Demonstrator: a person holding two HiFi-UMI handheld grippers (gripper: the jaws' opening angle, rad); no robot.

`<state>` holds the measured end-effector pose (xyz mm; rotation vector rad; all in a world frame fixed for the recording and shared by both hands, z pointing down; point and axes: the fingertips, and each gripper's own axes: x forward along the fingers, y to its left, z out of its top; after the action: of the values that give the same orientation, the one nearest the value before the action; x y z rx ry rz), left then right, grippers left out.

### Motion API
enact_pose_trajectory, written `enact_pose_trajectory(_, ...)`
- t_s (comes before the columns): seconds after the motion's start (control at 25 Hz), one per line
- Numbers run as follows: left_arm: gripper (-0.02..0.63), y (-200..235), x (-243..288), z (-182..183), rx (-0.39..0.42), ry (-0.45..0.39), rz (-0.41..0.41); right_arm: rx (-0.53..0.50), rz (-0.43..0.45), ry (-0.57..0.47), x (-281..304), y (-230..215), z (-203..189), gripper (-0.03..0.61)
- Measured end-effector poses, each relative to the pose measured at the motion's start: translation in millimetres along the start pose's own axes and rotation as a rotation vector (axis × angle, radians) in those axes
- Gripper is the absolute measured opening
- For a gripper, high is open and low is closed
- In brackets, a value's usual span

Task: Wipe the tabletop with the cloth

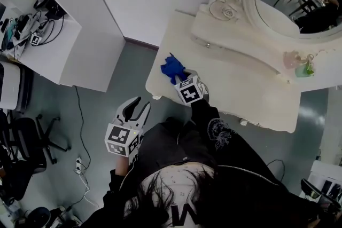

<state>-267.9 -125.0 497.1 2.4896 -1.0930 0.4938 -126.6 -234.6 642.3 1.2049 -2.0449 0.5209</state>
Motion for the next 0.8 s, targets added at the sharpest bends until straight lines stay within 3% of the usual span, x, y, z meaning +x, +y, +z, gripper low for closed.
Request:
enact_pose_trajectory(0.4,0.143,-73.5,58.5,11.0,0.075,0.046,-0.133,0.137,-0.108,0.004,-53.3,-88.2,-60.2,0.087)
enact_pose_trajectory(0.8,0.143,-187.8,127.4,31.8,0.150,0.070,-0.295,0.292,-0.247,0.023,-140.9,-200.1,-159.5,0.087)
